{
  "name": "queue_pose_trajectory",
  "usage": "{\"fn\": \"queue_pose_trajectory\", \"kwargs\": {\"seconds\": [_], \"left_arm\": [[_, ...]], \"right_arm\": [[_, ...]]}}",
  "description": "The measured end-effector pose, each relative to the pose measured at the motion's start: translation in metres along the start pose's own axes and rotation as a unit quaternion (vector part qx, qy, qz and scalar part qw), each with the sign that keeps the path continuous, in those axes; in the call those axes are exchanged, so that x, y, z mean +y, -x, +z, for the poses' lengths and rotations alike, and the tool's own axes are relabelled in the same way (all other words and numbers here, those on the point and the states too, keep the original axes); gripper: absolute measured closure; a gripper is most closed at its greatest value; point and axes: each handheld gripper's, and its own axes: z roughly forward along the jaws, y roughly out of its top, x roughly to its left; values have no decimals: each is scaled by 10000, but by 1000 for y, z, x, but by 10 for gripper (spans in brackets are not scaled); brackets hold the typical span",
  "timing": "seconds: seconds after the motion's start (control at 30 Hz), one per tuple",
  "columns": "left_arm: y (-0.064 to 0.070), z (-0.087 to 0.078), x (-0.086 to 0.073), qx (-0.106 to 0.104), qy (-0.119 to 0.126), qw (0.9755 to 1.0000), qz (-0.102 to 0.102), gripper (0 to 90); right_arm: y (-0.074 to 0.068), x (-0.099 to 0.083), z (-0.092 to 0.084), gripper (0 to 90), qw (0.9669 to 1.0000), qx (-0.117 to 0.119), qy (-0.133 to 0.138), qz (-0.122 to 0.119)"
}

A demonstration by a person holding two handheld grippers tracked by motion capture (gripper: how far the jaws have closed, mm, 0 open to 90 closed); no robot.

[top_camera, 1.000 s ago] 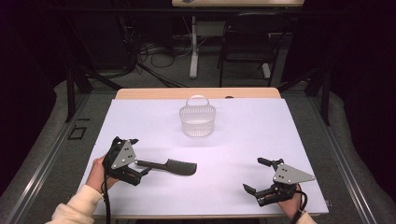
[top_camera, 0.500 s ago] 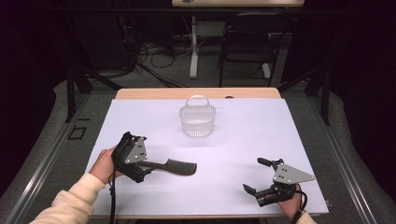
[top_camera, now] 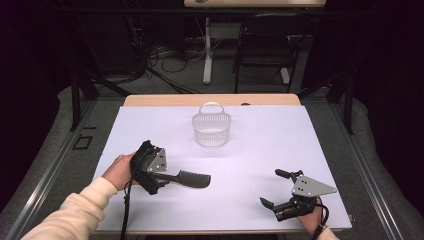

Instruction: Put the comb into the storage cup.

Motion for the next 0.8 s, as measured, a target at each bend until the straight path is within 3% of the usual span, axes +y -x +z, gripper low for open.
{"fn": "queue_pose_trajectory", "kwargs": {"seconds": [0.43, 0.63, 0.8], "left_arm": [[-6, 14, 6, -97, -467, 9985, 266, 0], [-7, 21, 9, -247, -659, 9970, 322, 3], [-7, 26, 9, -379, -787, 9955, 368, 82]], "right_arm": [[0, 0, 0, 0, 10000, 1, -29, 14], [0, 0, 0, 0, 10000, 2, -37, 12], [0, 0, 0, 0, 10000, -3, -41, -3]]}}
